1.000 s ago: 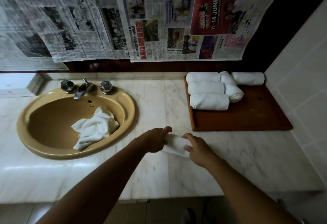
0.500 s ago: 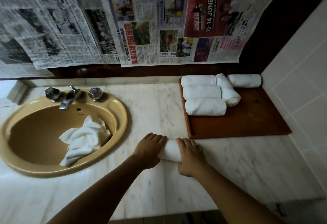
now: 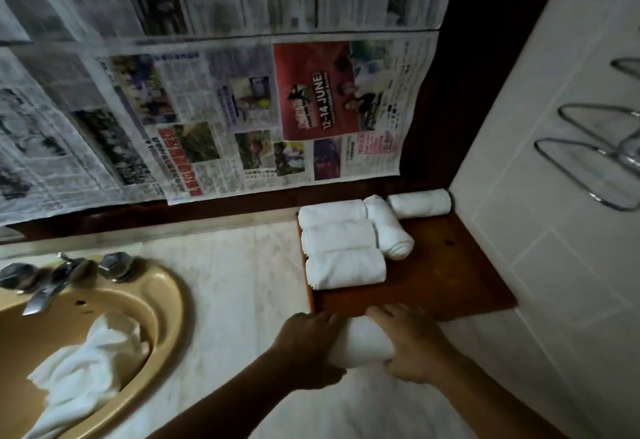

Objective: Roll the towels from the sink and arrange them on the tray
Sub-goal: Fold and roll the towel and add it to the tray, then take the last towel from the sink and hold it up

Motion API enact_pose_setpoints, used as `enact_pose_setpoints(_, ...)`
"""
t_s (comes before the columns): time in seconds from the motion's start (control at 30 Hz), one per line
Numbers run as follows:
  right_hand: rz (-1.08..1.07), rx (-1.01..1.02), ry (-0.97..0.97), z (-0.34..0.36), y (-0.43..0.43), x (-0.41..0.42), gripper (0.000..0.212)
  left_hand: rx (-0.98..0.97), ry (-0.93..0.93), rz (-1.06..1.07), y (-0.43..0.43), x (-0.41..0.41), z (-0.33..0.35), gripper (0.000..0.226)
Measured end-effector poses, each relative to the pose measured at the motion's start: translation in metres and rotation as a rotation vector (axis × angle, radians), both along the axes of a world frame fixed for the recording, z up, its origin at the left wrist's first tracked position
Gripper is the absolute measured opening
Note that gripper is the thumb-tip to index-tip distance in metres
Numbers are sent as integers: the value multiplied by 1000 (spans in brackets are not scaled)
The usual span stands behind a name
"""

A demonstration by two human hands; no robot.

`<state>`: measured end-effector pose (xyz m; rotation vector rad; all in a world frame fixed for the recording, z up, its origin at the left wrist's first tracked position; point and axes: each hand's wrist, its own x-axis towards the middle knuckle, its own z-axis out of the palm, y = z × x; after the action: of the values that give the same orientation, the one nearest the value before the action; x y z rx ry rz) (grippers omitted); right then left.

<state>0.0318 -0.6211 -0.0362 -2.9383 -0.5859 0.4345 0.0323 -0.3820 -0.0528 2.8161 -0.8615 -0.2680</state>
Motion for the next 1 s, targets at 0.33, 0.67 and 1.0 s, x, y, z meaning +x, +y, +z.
enact_pose_setpoints(0.33, -96, -49, -308, 33, -160, 166, 85, -67, 14, 34, -178, 193, 51, 92)
enact_pose_setpoints(0.67, -210, -147, -510, -21, -203, 240, 68, 32, -94, 44, -238, 286, 5, 89)
enact_pose_setpoints(1.0, -289, -154, -403, -73, -207, 262, 76, 133, -50, 109, -259, 298, -35, 86)
